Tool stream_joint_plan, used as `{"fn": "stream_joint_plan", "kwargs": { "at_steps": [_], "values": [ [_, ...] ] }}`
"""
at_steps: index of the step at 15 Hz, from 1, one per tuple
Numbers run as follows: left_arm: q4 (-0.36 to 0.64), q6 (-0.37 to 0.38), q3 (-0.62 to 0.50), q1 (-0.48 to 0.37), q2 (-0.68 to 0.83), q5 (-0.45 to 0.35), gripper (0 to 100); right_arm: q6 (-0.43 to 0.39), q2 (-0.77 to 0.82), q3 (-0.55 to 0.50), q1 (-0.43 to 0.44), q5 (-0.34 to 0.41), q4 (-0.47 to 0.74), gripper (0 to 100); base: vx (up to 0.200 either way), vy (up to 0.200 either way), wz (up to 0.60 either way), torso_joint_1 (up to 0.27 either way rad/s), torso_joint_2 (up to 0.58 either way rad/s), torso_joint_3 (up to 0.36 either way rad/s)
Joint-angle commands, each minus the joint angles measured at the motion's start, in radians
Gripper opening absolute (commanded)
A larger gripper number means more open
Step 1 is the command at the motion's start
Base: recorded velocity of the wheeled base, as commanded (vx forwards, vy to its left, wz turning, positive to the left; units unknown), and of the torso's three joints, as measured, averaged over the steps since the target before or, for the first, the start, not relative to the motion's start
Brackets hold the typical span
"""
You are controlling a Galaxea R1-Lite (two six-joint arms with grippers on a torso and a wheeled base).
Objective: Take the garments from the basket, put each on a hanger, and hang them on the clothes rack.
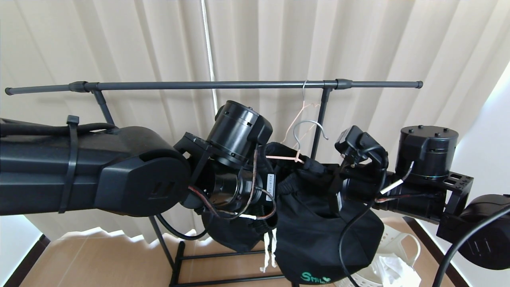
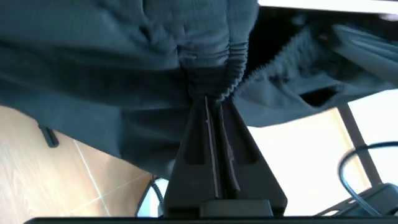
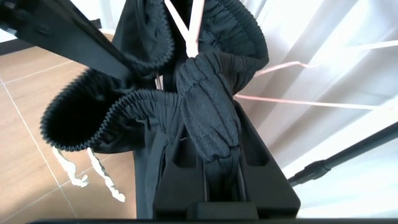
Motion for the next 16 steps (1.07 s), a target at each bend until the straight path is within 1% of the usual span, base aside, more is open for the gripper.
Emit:
{"fn": "stream_joint_plan", "kwargs": {
  "at_steps": [1,2,4,6,8,12,15,16],
  "values": [
    [-0.012,0.002,-0.001,0.0,0.008,0.001,0,-0.001,-0.032,0.01,0.01,0.0,0.001,0,0.0,0.0,0.0,0.0,0.0,0.0],
    [-0.018,0.005,0.0,0.0,0.008,0.001,100,-0.002,-0.035,0.011,0.011,0.0,0.0,0,0.0,0.0,0.0,0.0,0.0,0.0],
    [-0.027,0.007,0.002,0.0,0.006,0.002,100,-0.001,-0.044,0.015,0.015,0.0,0.0,0,0.0,0.0,0.0,0.0,0.0,0.0],
    [-0.027,0.01,0.04,-0.005,-0.032,0.024,100,-0.002,-0.036,0.011,0.013,0.0,0.0,0,0.0,0.0,0.0,0.0,0.0,0.0],
    [-0.028,0.044,0.083,-0.006,-0.091,0.025,100,-0.001,-0.035,0.01,0.013,0.0,0.0,0,0.0,0.0,0.0,0.0,0.0,0.0],
    [-0.028,0.088,0.175,-0.018,-0.216,0.025,100,-0.001,-0.02,0.004,0.01,0.0,0.0,0,0.0,0.0,0.0,0.0,0.0,0.0],
    [-0.028,0.134,0.186,-0.003,-0.265,0.024,100,-0.001,-0.015,0.004,0.007,0.028,0.0,0,0.0,0.0,0.0,0.0,0.0,0.0],
    [-0.028,0.151,0.187,0.014,-0.276,0.022,100,0.001,-0.012,0.004,0.005,0.032,0.0,0,0.0,0.0,0.0,0.0,0.0,0.0]
  ]
}}
